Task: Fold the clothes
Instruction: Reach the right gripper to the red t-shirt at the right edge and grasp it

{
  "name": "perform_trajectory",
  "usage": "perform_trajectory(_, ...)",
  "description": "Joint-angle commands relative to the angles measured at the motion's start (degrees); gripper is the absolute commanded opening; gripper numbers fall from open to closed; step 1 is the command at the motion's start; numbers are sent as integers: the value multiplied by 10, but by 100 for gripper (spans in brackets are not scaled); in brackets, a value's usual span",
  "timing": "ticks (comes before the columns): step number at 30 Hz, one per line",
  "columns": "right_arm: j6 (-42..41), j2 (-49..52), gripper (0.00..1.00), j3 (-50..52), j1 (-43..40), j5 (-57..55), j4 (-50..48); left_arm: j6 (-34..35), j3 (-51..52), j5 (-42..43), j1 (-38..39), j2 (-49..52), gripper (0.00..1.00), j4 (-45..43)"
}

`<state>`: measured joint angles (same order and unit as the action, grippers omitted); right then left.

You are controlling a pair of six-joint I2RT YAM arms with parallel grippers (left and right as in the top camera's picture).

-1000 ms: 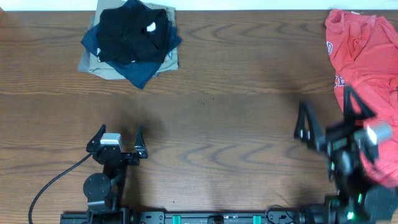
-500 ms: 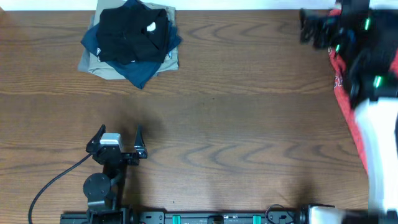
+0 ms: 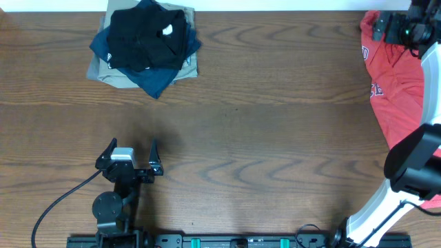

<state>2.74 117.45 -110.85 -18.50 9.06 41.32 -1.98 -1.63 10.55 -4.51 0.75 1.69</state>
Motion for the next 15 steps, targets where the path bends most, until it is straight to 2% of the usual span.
perform_trajectory(1,8,34,99,-19,-11,-22,0,-8,14,4,-3,-1,98,12)
perform_trajectory(9,7,141,99,-19,-30,-68,-7,-8,14,4,-3,-1,98,12)
perform_trajectory(15,7,178,99,-19,-36,-102,-8,-8,14,4,-3,-1,98,12)
